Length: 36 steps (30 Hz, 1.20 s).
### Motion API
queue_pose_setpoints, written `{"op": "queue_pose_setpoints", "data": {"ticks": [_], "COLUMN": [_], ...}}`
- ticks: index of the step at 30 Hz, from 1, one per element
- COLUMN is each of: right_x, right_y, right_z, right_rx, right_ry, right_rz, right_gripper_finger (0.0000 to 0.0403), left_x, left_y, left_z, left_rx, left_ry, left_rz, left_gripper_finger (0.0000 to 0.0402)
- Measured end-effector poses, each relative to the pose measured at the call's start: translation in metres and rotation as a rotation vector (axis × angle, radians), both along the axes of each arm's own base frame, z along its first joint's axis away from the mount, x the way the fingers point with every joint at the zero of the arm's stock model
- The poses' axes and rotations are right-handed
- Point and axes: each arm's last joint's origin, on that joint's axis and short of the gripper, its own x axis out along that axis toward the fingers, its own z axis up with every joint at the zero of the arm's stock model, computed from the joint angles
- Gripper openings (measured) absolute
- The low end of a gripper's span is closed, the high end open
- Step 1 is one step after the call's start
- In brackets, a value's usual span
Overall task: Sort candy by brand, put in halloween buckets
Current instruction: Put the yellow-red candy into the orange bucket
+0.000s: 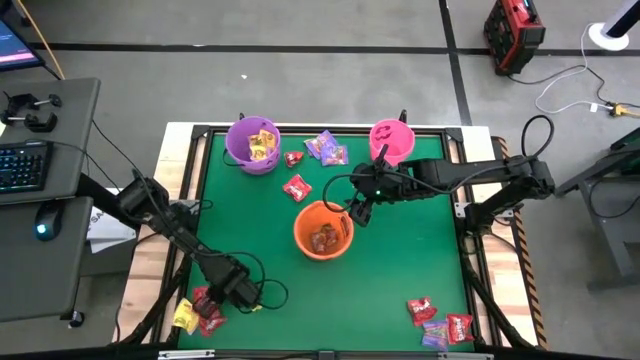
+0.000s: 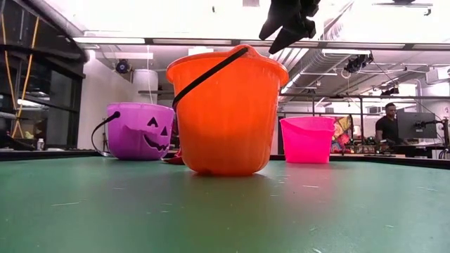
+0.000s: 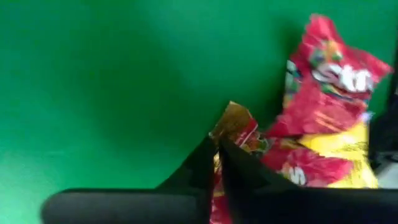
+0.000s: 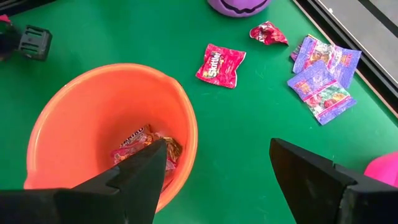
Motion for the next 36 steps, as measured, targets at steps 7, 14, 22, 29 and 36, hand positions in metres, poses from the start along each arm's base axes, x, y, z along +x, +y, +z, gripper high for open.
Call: {"op": "queue_pose_setpoints", "data": {"ticks": [7, 14, 22, 29, 36], "right_x": [0.0, 0.0, 0.0, 0.0, 0.0], "right_y": [0.0, 0.0, 0.0, 0.0, 0.0], "right_z": [0.0, 0.0, 0.0, 0.0, 0.0], "right_rx": [-0.005, -0.004, 0.007, 0.021, 0.023], "right_ry": [0.002, 0.002, -0.002, -0.008, -0.008], "right_rz": [0.007, 0.005, -0.009, -0.026, -0.028], "right_gripper_finger": [0.0279, 0.0279, 0.0279, 0.0279, 0.0279], "left_x": [0.004, 0.015, 0.023, 0.034, 0.021], "left_y": [0.005, 0.031, 0.072, 0.088, 0.072], "left_z": [0.018, 0.063, 0.103, 0.129, 0.093], "left_rx": [-0.007, 0.001, 0.013, 0.002, 0.054], "left_ry": [-0.011, -0.245, -0.449, -0.564, -0.439], "left_rz": [0.014, 0.124, 0.279, 0.331, 0.255], "left_gripper_finger": [0.0001, 0.0, 0.0, 0.0001, 0.0051]}}
